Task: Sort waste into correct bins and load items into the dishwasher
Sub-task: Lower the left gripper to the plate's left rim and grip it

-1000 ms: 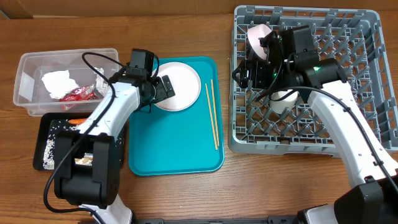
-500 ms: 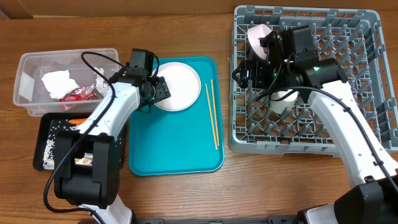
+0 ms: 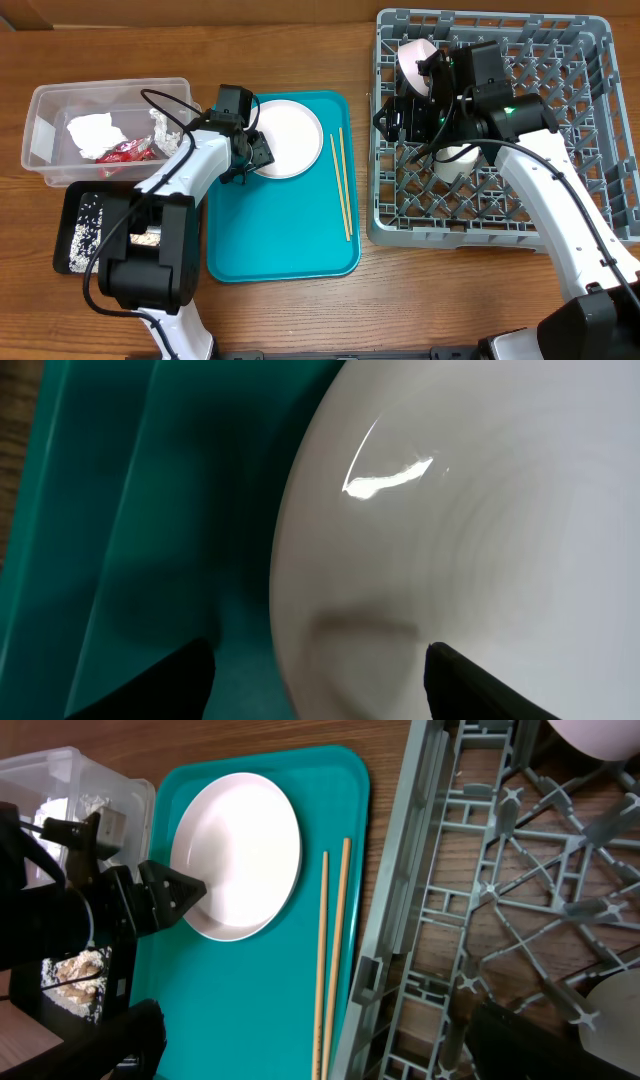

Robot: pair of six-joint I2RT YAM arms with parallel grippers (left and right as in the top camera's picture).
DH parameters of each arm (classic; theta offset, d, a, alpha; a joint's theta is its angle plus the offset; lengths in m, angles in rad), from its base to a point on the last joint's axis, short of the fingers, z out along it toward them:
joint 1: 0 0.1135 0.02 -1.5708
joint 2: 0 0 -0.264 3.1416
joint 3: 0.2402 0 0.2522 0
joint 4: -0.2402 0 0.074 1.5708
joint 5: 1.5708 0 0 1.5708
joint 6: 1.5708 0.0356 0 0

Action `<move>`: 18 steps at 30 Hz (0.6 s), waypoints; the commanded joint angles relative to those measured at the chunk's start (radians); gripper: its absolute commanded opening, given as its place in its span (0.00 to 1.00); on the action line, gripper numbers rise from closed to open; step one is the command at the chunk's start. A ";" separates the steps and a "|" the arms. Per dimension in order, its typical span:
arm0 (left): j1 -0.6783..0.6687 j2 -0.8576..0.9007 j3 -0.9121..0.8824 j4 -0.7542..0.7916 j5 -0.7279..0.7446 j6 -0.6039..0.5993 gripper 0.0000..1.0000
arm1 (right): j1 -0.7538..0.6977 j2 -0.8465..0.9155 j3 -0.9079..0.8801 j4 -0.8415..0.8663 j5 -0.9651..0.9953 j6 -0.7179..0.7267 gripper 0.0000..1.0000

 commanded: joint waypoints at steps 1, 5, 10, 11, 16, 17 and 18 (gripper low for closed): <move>0.004 0.026 -0.005 0.012 -0.017 -0.009 0.69 | 0.004 -0.016 0.012 0.003 -0.006 0.004 1.00; 0.003 0.026 -0.004 0.023 -0.015 -0.009 0.60 | 0.004 -0.016 0.012 0.003 -0.006 0.004 1.00; 0.003 0.026 -0.005 0.023 0.000 -0.009 0.52 | 0.004 -0.016 0.012 0.003 -0.006 0.004 1.00; 0.003 0.026 -0.005 0.023 0.000 -0.009 0.50 | 0.004 -0.016 0.012 0.003 -0.006 0.004 1.00; 0.003 0.028 -0.018 0.027 0.001 -0.028 0.49 | 0.004 -0.016 0.012 0.003 -0.006 0.004 1.00; 0.003 0.028 -0.020 0.027 0.001 -0.032 0.49 | 0.004 -0.016 0.012 0.003 -0.006 0.004 1.00; 0.004 0.028 -0.021 0.028 0.001 -0.032 0.49 | 0.004 -0.016 0.012 0.003 -0.006 0.004 1.00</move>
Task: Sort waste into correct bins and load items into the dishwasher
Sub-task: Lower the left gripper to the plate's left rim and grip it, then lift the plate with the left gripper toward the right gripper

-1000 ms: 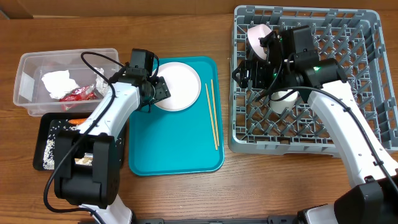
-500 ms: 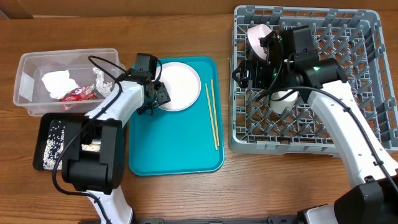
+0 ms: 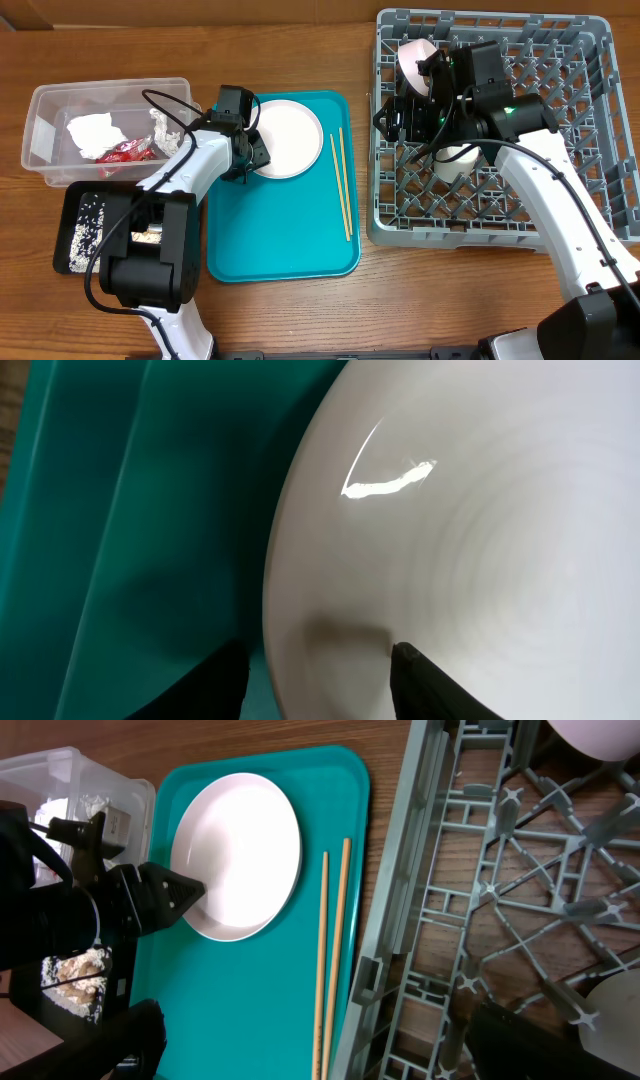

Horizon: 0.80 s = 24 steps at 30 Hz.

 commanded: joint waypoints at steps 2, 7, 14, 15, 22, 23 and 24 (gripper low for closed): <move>0.003 0.016 -0.017 0.005 0.001 -0.026 0.50 | 0.004 -0.016 0.012 0.003 -0.005 0.005 1.00; 0.003 0.016 -0.019 0.006 0.001 -0.026 0.41 | 0.004 -0.016 0.012 0.003 -0.005 0.005 1.00; 0.003 0.016 -0.020 0.006 0.001 -0.025 0.30 | 0.004 -0.016 0.012 0.003 -0.005 0.005 1.00; 0.003 0.016 -0.020 0.006 0.001 -0.025 0.27 | 0.004 -0.016 0.012 0.003 -0.005 0.005 1.00; 0.003 0.016 -0.020 0.006 0.001 -0.025 0.25 | 0.004 -0.016 0.012 0.003 -0.005 0.005 1.00; 0.004 0.016 -0.020 0.006 0.001 -0.025 0.22 | 0.004 -0.016 0.012 0.003 -0.005 0.005 1.00; 0.004 0.016 -0.020 0.006 0.001 -0.025 0.16 | 0.004 -0.016 0.012 0.003 -0.005 0.005 1.00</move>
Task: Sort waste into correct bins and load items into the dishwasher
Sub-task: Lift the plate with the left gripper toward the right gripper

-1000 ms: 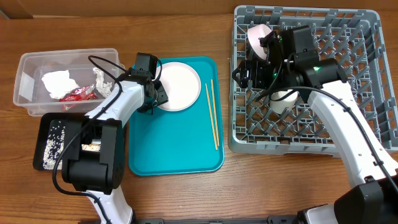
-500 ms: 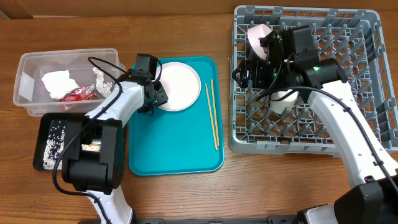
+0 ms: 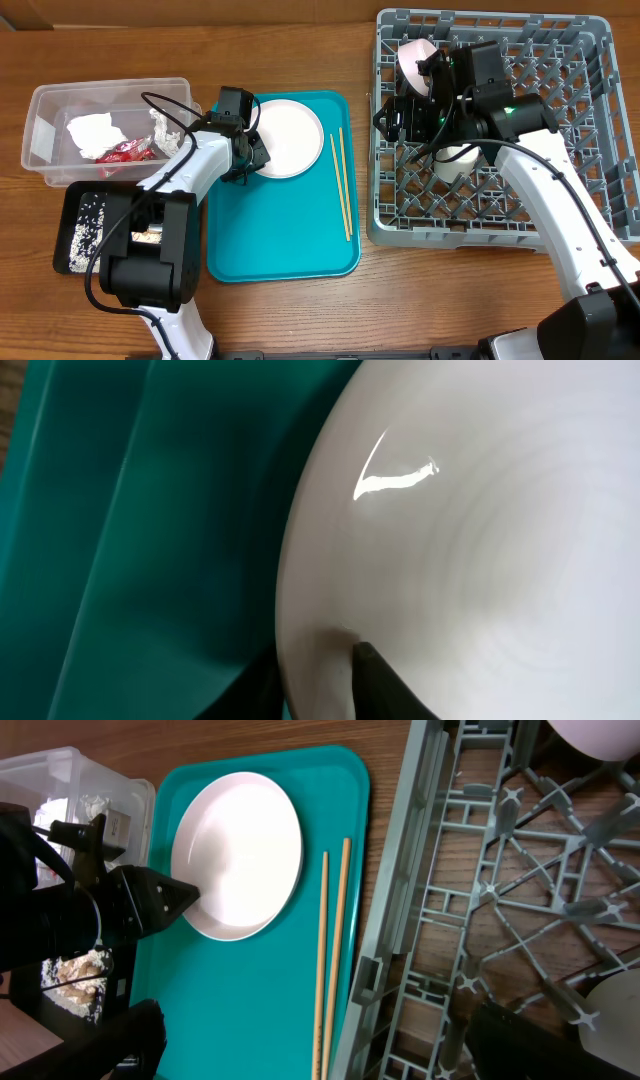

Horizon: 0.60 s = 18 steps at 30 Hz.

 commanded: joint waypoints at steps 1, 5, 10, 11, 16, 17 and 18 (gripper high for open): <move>0.004 0.016 -0.013 0.003 0.001 -0.002 0.09 | 0.004 -0.016 0.012 0.003 -0.006 0.004 1.00; 0.005 0.016 -0.013 -0.002 0.003 -0.002 0.04 | 0.004 -0.016 0.012 0.003 -0.006 0.004 1.00; 0.006 0.011 0.030 -0.051 0.002 -0.002 0.04 | 0.004 -0.016 0.012 0.003 -0.006 0.004 1.00; 0.006 0.004 0.049 -0.066 0.002 -0.002 0.04 | 0.004 -0.016 0.012 0.003 -0.006 0.004 1.00; 0.006 -0.042 0.168 -0.193 0.003 -0.002 0.04 | 0.004 -0.016 0.012 0.003 -0.006 0.004 1.00; 0.006 -0.054 0.195 -0.220 0.004 -0.002 0.04 | 0.004 -0.016 0.012 0.003 -0.006 0.004 1.00; 0.005 -0.066 0.220 -0.248 0.006 -0.001 0.04 | 0.004 -0.016 0.012 0.003 -0.006 0.004 1.00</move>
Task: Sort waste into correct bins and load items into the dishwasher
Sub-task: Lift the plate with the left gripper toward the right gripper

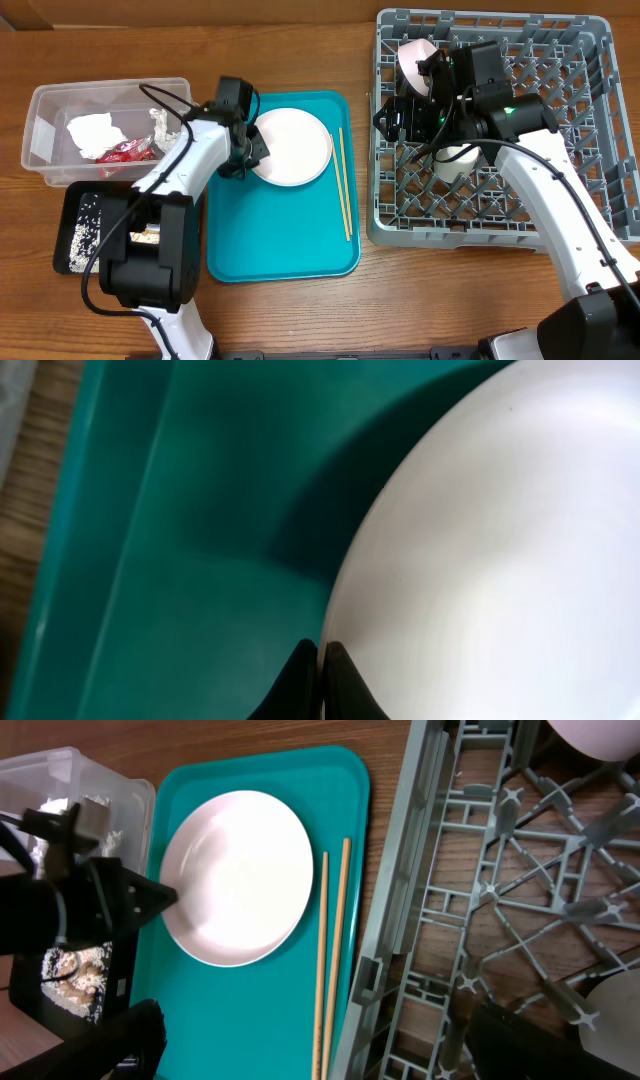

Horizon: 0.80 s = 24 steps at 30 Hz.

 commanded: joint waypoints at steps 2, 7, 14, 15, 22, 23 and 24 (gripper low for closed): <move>0.003 -0.085 0.129 -0.093 -0.005 0.006 0.04 | 0.004 -0.016 0.012 0.003 -0.006 0.004 1.00; 0.001 -0.151 0.196 -0.175 0.028 0.046 0.04 | 0.004 -0.016 0.012 0.003 -0.006 0.004 1.00; 0.001 -0.220 0.197 -0.201 0.230 0.114 0.04 | 0.004 -0.016 0.012 0.003 -0.006 0.004 1.00; 0.001 -0.220 0.197 -0.205 0.260 0.119 0.04 | 0.004 -0.016 0.012 0.003 -0.006 0.004 1.00; -0.007 -0.220 0.197 -0.225 0.437 0.163 0.04 | 0.004 -0.016 0.012 0.003 -0.006 0.004 1.00; -0.011 -0.220 0.197 -0.225 0.437 0.163 0.04 | 0.004 -0.016 0.012 0.002 -0.007 0.005 1.00; -0.015 -0.220 0.197 -0.225 0.435 0.163 0.04 | 0.004 -0.016 0.012 0.002 -0.008 0.005 1.00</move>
